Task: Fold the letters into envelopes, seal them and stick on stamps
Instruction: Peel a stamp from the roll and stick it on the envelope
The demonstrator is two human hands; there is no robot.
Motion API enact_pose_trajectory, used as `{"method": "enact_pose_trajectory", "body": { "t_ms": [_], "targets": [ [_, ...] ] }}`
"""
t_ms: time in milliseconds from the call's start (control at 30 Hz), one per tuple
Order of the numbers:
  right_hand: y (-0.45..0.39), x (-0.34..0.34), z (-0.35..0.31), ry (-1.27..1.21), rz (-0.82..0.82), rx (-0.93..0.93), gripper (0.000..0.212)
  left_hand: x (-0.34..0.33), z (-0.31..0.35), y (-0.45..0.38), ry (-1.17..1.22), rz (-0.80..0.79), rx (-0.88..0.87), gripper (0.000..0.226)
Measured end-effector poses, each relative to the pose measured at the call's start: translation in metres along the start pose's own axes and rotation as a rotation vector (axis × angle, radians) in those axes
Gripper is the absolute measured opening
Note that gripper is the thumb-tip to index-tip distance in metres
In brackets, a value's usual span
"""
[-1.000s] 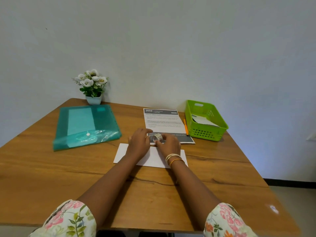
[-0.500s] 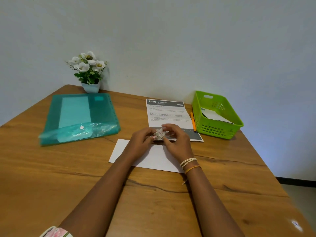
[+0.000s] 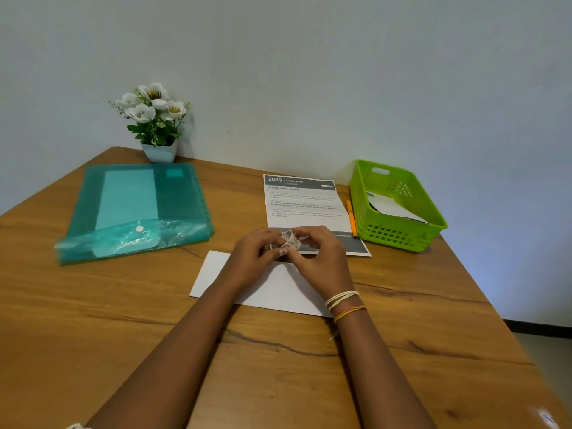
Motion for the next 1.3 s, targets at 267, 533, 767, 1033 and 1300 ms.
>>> {"method": "enact_pose_trajectory", "body": {
  "t_ms": [267,533,767,1033,1300],
  "targets": [
    [0.002,0.006,-0.004,0.048,0.058,-0.005,0.016,0.001,0.005,0.002,0.031,0.018,0.002,0.015],
    [0.002,0.007,0.013,-0.293,0.113,-0.258,0.003,0.0,0.004,0.002,-0.091,0.005,0.019,0.015],
    [0.007,0.009,0.031,-0.584,0.167,-0.454,0.006,0.007,0.007,0.003,-0.31,0.083,0.072,0.013],
    [0.01,0.001,0.028,-0.616,0.027,-0.494,0.019,0.039,-0.011,0.009,-0.531,0.296,0.246,0.015],
    [0.017,0.029,-0.01,0.078,0.184,0.035,0.005,0.025,0.03,0.012,-0.262,0.359,0.01,0.012]
  ]
}}
Point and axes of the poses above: each hand's wrist, its own y-axis away from the middle knuckle, its own x-axis out of the back of the hand, z = x × y, the point moved 6 cm from there along -y, towards the middle knuckle, and after that the axes turned 10 degrees about -z, right-handed, at the moved point
